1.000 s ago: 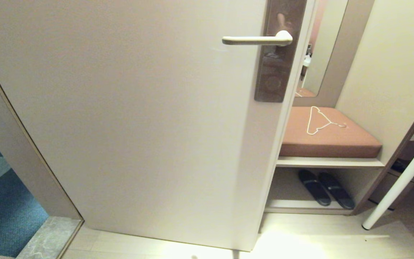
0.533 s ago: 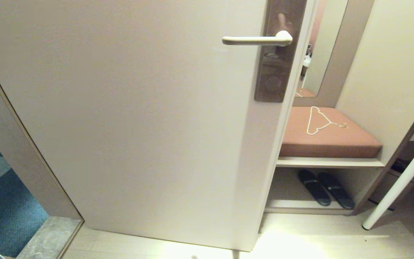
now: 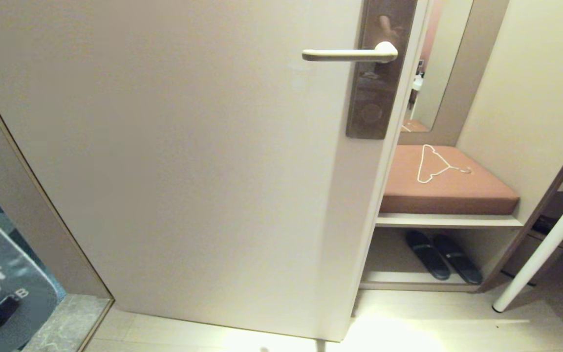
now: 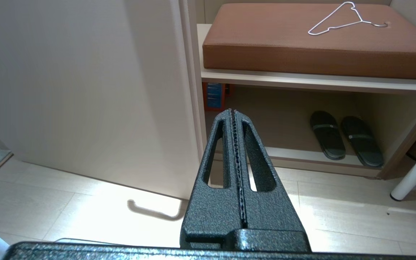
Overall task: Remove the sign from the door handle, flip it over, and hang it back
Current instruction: Hang the sign back with the other side facing out
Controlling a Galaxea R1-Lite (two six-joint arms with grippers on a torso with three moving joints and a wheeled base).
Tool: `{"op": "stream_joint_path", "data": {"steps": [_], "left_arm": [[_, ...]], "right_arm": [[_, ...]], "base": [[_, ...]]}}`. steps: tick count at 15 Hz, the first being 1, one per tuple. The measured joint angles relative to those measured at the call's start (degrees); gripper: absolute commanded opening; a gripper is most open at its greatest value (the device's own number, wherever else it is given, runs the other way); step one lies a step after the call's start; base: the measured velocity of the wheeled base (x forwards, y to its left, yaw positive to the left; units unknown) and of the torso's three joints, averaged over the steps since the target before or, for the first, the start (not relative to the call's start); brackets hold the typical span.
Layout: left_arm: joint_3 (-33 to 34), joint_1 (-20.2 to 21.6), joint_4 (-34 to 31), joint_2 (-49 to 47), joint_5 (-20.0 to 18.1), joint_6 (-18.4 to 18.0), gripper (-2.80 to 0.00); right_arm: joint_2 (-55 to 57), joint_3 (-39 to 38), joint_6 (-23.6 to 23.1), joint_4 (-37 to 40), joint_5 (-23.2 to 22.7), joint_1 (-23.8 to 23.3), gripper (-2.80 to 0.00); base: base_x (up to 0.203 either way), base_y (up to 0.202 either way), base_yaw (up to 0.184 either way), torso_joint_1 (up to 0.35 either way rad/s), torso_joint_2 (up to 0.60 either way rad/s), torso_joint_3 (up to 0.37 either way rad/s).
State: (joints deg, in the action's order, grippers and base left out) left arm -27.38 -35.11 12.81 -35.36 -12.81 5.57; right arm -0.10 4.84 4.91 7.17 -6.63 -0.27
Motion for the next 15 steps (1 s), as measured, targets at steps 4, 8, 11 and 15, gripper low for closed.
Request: {"op": "stream_joint_path", "data": {"steps": [4,8,11,15], "left_arm": [[-3.7,0.0,0.4,-6.6,0.0,-2.9,-2.80],[-4.2,0.0,4.4,-12.0,0.1,-3.9,-2.80],[-4.5,0.8,8.5,-16.0,0.0,-3.9,-2.80],[-5.2,5.1,15.7,-22.8,-0.2,-3.8,-2.80]], "right_arm": [[0.0,0.1,-0.2,0.4,0.9,0.0,-2.80],[0.0,0.2,-1.2,0.9,5.8,0.0,-2.80],[0.0,0.5,-1.1,5.8,8.1,0.0,-2.80],[0.0,0.7,-0.9,6.3,8.2,0.0,-2.80]], "base": [[0.000,0.000,0.000,0.000,0.00,0.000],[0.000,0.000,0.000,0.000,0.00,0.000],[0.000,0.000,0.000,0.000,0.00,0.000],[0.000,0.000,0.000,0.000,0.00,0.000]]}}
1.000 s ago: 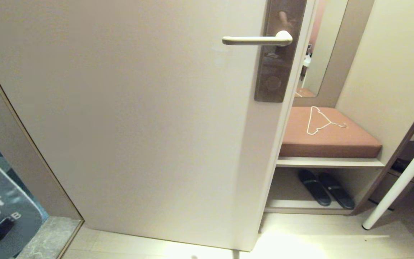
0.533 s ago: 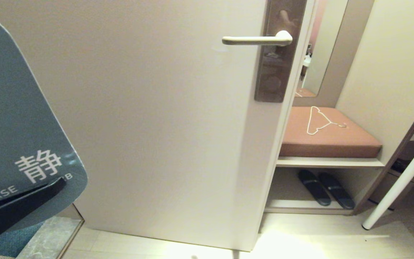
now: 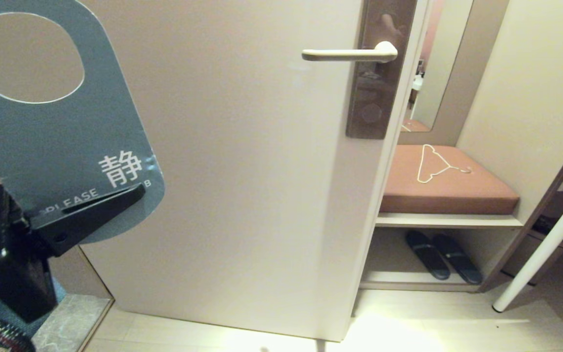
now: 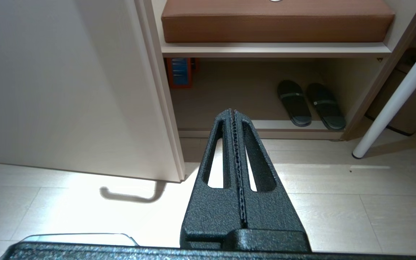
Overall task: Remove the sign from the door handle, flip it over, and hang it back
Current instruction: Hang the sign back with the other side facing out
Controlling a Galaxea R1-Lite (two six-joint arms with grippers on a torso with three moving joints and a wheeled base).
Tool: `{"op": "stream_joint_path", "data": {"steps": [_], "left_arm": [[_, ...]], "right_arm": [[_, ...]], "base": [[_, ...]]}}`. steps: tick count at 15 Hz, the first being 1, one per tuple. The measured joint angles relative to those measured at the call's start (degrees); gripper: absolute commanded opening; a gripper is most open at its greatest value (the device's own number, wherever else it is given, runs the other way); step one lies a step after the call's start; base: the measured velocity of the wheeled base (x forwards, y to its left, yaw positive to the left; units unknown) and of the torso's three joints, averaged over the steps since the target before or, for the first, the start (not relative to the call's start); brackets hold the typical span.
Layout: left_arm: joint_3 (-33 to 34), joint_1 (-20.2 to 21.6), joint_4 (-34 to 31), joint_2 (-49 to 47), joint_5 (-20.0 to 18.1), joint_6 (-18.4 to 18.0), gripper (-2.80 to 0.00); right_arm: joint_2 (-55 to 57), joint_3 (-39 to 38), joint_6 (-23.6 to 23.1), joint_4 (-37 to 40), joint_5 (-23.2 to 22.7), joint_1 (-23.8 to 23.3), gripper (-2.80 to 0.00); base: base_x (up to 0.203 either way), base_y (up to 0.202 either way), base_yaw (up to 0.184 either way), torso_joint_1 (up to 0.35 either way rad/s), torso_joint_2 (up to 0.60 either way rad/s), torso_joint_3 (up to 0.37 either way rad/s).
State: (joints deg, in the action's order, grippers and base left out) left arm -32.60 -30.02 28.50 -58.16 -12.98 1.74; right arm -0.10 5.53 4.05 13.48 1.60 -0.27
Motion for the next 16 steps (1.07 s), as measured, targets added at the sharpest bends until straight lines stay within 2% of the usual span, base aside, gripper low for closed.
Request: {"op": "stream_joint_path", "data": {"steps": [5,16], "left_arm": [[-3.2,3.3,6.8,-9.4,0.0,-0.2,-2.80],[-19.1,3.1,7.4,-26.0,0.5,-3.5,-2.80]], "right_arm": [[0.0,0.0,0.1,0.0,0.0,0.0,-2.80],[0.0,0.0,0.1,0.0,0.0,0.0,-2.80]], "base": [[0.000,0.000,0.000,0.000,0.00,0.000],[0.000,0.000,0.000,0.000,0.00,0.000]]}}
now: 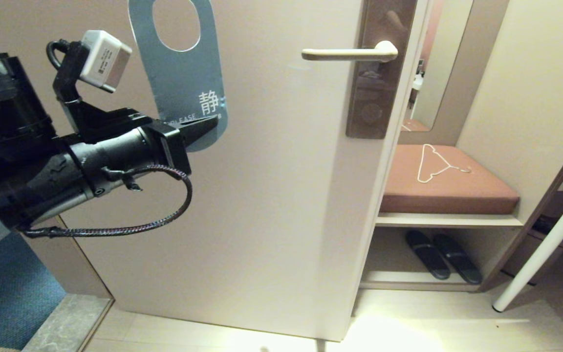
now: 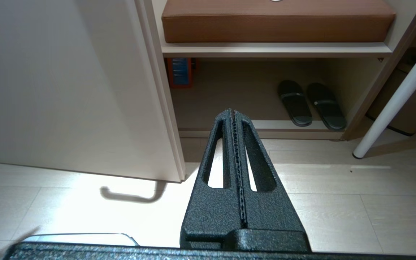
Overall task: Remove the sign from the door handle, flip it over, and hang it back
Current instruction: Hang the sign back with the other side facing out
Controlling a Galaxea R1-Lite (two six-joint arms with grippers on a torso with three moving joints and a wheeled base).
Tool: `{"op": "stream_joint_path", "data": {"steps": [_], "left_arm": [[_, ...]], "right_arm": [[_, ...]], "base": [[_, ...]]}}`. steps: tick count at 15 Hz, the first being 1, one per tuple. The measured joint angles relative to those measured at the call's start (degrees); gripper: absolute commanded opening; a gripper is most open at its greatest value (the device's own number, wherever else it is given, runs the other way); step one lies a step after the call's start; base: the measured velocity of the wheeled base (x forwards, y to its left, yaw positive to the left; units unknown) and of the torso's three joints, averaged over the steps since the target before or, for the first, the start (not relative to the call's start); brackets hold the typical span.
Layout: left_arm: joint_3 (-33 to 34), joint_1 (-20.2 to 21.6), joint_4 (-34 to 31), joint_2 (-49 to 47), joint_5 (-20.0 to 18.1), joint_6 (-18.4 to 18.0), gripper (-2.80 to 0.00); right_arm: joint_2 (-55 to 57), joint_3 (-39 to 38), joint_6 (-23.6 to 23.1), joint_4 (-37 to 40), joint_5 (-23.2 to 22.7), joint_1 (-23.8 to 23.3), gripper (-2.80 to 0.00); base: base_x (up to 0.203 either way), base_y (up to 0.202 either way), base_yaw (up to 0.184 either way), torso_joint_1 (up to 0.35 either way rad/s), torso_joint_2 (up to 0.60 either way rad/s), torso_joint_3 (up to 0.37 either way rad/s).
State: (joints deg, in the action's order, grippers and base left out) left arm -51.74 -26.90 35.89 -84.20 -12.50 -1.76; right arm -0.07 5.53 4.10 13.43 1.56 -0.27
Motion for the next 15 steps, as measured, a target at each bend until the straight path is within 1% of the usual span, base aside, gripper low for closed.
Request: {"op": "stream_joint_path", "data": {"steps": [5,7,11,15], "left_arm": [[-5.7,-1.2,-0.2,-6.2,0.9,-1.5,-2.80],[-7.8,-2.5,-0.2,-8.3,1.5,-1.6,-2.80],[-11.6,-4.4,-0.3,-12.3,1.7,-1.6,-2.80],[-17.9,-4.7,-0.6,-17.1,1.6,-1.9,-2.80]], "right_arm": [[0.0,0.0,0.0,0.0,0.0,0.0,-2.80],[0.0,0.0,0.0,0.0,0.0,0.0,-2.80],[0.0,0.0,0.0,0.0,0.0,0.0,-2.80],[0.0,0.0,0.0,0.0,0.0,0.0,-2.80]], "base": [[0.000,0.000,0.000,0.000,0.00,0.000],[0.000,0.000,0.000,0.000,0.00,0.000],[0.000,0.000,0.000,0.000,0.00,0.000],[0.000,0.000,0.000,0.000,0.00,0.000]]}}
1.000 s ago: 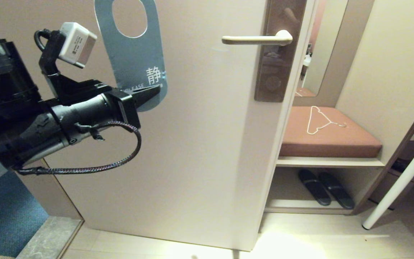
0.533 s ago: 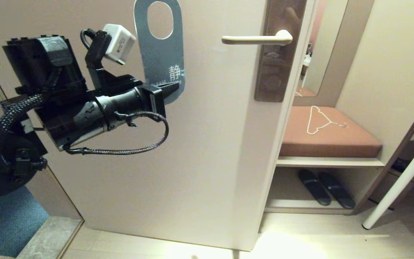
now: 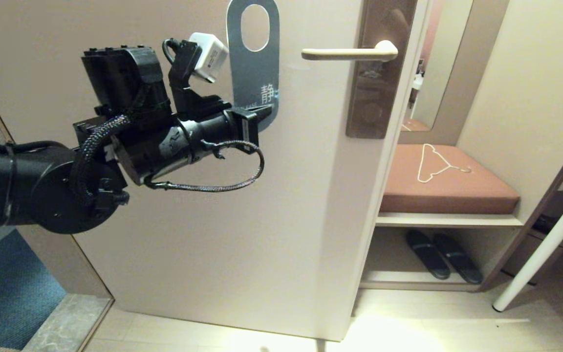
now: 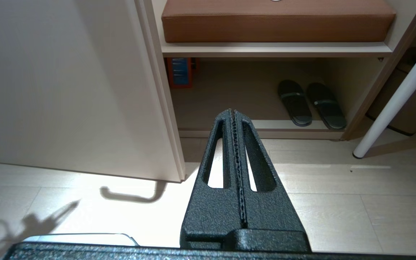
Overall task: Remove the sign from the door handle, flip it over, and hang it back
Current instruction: Hang the sign back with the other side facing out
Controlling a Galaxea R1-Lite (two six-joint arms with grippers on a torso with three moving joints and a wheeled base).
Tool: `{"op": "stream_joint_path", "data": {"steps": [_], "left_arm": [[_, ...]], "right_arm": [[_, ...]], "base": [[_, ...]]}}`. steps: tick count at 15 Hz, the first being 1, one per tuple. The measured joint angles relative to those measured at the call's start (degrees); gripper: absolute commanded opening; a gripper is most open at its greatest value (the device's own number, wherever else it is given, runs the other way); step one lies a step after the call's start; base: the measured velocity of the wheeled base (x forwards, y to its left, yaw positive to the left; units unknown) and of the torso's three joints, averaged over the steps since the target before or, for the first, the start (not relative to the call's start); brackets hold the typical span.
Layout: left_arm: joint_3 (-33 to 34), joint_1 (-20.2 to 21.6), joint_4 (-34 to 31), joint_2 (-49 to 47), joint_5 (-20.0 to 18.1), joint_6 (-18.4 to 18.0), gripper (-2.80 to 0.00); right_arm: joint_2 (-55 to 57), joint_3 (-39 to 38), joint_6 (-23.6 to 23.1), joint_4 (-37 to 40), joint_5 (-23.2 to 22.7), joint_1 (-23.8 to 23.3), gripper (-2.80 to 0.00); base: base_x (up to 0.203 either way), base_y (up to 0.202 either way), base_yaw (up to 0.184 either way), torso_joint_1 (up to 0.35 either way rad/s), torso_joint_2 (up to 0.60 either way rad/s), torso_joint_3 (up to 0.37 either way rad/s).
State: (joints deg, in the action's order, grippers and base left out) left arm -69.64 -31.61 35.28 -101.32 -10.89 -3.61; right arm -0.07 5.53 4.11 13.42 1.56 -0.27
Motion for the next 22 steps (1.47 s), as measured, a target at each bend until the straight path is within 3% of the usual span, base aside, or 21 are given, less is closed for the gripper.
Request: {"op": "stream_joint_path", "data": {"steps": [4,8,14,22], "left_arm": [[-3.2,-0.3,-0.3,-3.7,0.9,-1.9,-2.80],[-4.6,-2.8,-0.6,-5.4,5.6,-2.5,-2.80],[-10.9,-4.9,-6.8,-7.2,11.2,-3.6,-2.80],[-14.7,-7.7,-8.1,-10.2,16.0,-5.6,-2.80]], "right_arm": [[0.0,0.0,0.0,0.0,0.0,0.0,-2.80],[0.0,0.0,0.0,0.0,0.0,0.0,-2.80],[0.0,0.0,0.0,0.0,0.0,0.0,-2.80],[0.0,0.0,0.0,0.0,0.0,0.0,-2.80]], "base": [[0.000,0.000,0.000,0.000,0.00,0.000],[0.000,0.000,0.000,0.000,0.00,0.000],[0.000,0.000,0.000,0.000,0.00,0.000],[0.000,0.000,0.000,0.000,0.00,0.000]]}}
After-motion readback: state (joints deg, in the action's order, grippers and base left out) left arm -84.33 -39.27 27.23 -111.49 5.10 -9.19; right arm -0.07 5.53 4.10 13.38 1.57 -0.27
